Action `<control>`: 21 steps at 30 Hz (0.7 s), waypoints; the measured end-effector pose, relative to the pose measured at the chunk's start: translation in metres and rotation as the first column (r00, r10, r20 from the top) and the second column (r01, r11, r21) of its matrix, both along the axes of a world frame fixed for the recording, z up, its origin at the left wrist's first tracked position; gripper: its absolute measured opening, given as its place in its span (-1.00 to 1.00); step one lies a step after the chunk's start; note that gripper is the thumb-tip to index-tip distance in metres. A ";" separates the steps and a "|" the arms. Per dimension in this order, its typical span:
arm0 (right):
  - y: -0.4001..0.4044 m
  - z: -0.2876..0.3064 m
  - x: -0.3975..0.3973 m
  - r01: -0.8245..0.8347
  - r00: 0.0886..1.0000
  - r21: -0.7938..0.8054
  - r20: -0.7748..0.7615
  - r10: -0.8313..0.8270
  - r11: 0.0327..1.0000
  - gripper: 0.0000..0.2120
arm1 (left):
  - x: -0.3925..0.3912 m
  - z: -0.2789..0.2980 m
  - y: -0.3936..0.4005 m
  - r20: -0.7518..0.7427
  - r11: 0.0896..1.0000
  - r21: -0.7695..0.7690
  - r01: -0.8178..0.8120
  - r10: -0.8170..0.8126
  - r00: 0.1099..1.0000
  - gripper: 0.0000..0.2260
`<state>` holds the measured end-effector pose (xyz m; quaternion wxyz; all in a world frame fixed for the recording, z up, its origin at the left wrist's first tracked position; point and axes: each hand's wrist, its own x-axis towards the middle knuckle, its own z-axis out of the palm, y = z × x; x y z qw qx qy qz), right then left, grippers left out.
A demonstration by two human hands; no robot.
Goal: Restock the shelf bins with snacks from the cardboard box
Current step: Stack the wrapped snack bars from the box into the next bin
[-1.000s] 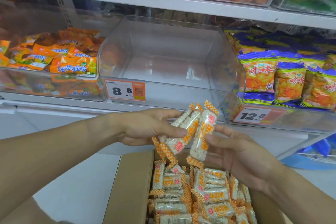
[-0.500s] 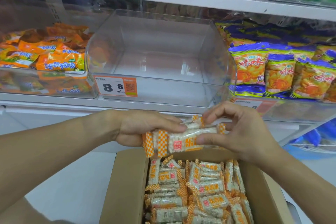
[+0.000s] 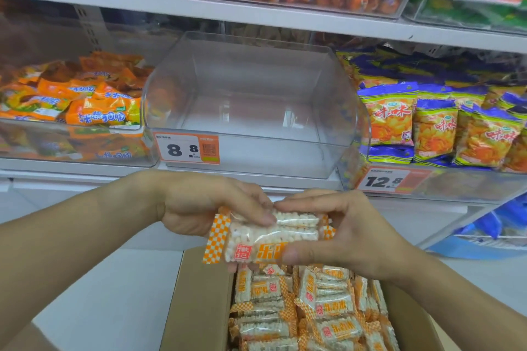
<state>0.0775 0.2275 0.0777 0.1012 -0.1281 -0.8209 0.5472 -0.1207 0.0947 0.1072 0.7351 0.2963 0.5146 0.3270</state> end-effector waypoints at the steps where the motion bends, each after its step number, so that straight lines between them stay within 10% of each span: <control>1: -0.003 0.006 -0.007 0.041 0.999 0.040 -0.032 -0.039 0.998 -0.50 | -0.010 0.003 -0.005 0.038 0.993 0.049 -0.106 0.104 0.994 -0.37; 6: -0.007 0.043 -0.050 0.302 0.932 0.029 -0.221 -0.289 0.953 -0.52 | -0.044 0.021 -0.024 -0.107 0.737 0.564 -0.373 0.513 0.852 -0.37; 9: 0.010 0.058 -0.092 0.357 0.914 0.059 -0.226 -0.336 0.932 -0.53 | -0.060 0.020 -0.026 -0.462 0.569 0.805 -0.167 0.778 0.426 -0.66; 12: 0.035 0.053 -0.147 0.366 0.928 0.187 -0.150 -0.341 0.912 -0.46 | -0.081 -0.002 -0.025 -0.663 0.659 0.740 0.133 0.748 -0.017 -0.58; 16: 0.069 0.033 -0.218 0.234 0.967 0.308 0.026 -0.254 0.922 -0.48 | -0.102 -0.030 -0.026 -0.703 0.702 0.706 0.091 0.711 -0.027 -0.45; 21: 0.105 0.004 -0.298 0.202 0.947 0.441 0.140 -0.290 0.874 -0.44 | -0.115 -0.030 -0.019 -0.647 0.649 0.711 0.272 0.755 -0.108 -0.84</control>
